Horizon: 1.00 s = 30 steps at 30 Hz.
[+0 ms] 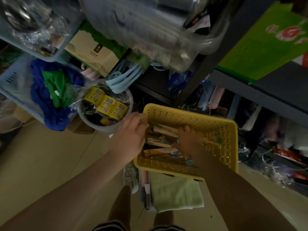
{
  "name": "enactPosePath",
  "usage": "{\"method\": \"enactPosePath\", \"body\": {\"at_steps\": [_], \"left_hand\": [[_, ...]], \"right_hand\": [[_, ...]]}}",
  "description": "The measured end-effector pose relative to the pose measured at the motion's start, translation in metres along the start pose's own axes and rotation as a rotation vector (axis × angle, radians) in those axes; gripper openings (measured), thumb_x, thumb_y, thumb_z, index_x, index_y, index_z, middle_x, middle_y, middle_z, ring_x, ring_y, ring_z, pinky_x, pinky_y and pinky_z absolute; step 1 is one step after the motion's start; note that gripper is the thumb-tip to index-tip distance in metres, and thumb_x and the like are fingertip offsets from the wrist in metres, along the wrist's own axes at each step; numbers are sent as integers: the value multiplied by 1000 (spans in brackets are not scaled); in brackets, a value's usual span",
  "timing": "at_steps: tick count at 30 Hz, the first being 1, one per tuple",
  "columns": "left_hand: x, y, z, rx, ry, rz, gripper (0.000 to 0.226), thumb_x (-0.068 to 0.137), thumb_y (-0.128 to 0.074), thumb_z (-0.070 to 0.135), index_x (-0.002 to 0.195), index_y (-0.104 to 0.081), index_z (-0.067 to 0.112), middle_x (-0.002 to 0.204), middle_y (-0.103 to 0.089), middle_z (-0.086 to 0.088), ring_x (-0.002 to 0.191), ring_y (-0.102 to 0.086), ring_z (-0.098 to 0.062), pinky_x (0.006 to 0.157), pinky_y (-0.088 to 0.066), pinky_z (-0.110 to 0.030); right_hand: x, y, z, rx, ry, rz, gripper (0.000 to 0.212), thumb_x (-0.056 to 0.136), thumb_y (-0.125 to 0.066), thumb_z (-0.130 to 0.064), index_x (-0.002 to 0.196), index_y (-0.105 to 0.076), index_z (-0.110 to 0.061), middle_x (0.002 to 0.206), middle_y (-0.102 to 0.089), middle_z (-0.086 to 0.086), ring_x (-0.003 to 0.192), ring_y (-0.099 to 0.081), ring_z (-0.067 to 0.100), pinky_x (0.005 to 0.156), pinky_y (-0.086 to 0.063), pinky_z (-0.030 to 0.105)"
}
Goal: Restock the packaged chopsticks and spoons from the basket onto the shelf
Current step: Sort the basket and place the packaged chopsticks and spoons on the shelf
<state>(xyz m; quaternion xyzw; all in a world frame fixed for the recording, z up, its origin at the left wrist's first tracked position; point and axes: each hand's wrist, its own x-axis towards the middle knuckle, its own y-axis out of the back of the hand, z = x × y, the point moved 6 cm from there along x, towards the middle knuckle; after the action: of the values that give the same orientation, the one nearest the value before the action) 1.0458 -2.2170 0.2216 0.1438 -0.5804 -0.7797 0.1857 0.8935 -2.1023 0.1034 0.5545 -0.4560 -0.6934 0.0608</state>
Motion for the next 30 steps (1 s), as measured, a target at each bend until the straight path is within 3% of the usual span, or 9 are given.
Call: {"method": "enactPosePath", "body": {"at_steps": [3,6,10,12,14,17,21,26,30], "left_hand": [[0,-17,16,197,-248,-134,22,64,-69,12,85,-72,5,94,-71,-12,105,-59,-31,94,-47,-46],[7,-25,23,357,-273,-318,19,58,-73,8,77,-72,7,78,-70,-9,85,-67,-27,101,-42,-43],[20,-41,29,365,-137,-588,37,92,-40,16,127,-47,4,122,-52,-15,113,-49,-32,105,-30,-40],[23,-58,35,274,-46,-704,46,93,-42,27,134,-37,7,132,-42,-14,118,-42,-32,96,-38,-40],[23,-80,37,277,-14,-793,56,92,-46,27,140,-26,8,140,-32,-15,127,-33,-33,103,-35,-42],[28,-100,31,339,-9,-783,71,88,-50,20,145,-10,7,147,-26,-18,135,-24,-34,114,-20,-42],[40,-110,35,361,-77,-730,58,86,-50,12,139,-27,6,136,-47,-15,127,-41,-31,115,-18,-42],[40,-111,36,267,-15,-849,50,91,-43,14,137,-26,6,123,-53,-17,108,-55,-32,82,-46,-36],[31,-101,35,221,-15,-912,37,95,-35,16,130,-38,4,124,-53,-19,109,-55,-33,89,-48,-38]], "right_hand": [[0,-3,7,37,12,-93,75,84,-55,-54,140,-31,-12,144,-25,16,128,-39,35,102,-39,42],[-3,0,21,64,-1,-55,52,92,-52,-33,137,-34,-14,145,-30,15,126,-43,35,100,-40,41],[-13,-7,46,267,-37,-128,43,93,-49,-22,134,-38,-19,135,-51,15,115,-55,34,94,-47,41],[-16,-8,51,275,-17,-178,42,93,-50,-19,135,-42,-14,135,-52,14,118,-54,32,96,-46,40],[-17,-7,57,260,-28,-198,38,95,-47,-20,132,-49,-11,132,-55,16,115,-55,32,93,-46,38],[-17,-3,62,262,-67,-147,38,95,-47,-26,131,-52,-14,130,-56,15,113,-56,33,90,-48,38],[-25,-4,53,368,-24,-170,38,96,-46,-31,127,-52,-11,125,-58,16,109,-57,33,88,-46,36],[-35,-13,49,479,40,-262,61,84,-66,-33,135,-41,-12,134,-53,11,117,-54,29,95,-44,36],[-36,-17,44,409,108,-239,71,76,-73,-37,136,-40,-19,135,-53,8,119,-53,29,98,-44,37]]}}
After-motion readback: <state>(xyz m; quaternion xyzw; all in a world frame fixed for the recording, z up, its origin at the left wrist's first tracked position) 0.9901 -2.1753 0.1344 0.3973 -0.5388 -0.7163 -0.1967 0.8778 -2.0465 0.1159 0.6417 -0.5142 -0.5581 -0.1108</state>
